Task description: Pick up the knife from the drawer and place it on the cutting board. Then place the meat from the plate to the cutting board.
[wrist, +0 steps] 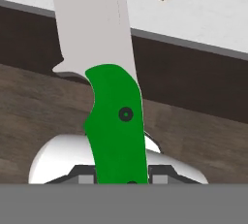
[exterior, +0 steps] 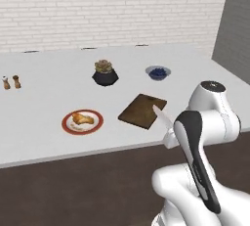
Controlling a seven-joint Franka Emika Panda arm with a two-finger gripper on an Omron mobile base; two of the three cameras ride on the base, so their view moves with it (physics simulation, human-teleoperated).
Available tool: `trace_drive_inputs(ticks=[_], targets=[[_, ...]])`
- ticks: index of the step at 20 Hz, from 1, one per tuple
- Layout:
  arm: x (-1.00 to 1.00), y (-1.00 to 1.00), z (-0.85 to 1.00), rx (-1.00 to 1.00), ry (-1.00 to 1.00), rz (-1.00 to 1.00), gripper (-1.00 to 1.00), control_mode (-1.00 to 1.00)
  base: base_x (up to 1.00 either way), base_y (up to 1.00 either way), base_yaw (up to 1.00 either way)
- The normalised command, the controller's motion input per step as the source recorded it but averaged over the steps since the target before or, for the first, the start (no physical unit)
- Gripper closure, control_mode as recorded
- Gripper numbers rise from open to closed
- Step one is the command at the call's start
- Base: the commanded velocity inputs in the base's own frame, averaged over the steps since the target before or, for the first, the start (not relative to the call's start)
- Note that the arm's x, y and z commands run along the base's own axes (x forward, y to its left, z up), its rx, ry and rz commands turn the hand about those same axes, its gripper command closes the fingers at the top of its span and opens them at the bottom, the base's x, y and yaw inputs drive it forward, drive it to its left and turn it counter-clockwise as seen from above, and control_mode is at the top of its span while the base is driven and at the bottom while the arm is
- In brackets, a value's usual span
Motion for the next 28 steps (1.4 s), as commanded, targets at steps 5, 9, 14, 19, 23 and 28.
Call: trace_drive_inputs(ticks=[5,9,14,19,23,28], targets=[[0.00,0.00,0.00,0.00,0.00,0.00,1.00,1.00,0.18,0.42,-0.06],[0.00,0.00,0.00,0.00,0.00,0.00,1.00,1.00,0.51,0.50,-0.08],[0.00,0.00,0.00,0.00,0.00,0.00,1.00,1.00,0.75,0.53,-0.03],[0.00,0.00,0.00,0.00,0.00,0.00,1.00,1.00,0.76,0.37,0.00],[0.00,0.00,0.00,0.00,0.00,0.00,1.00,1.00,0.36,0.15,0.00],[0.00,0.00,0.00,0.00,0.00,0.00,1.00,-1.00,0.00,0.00,0.00]])
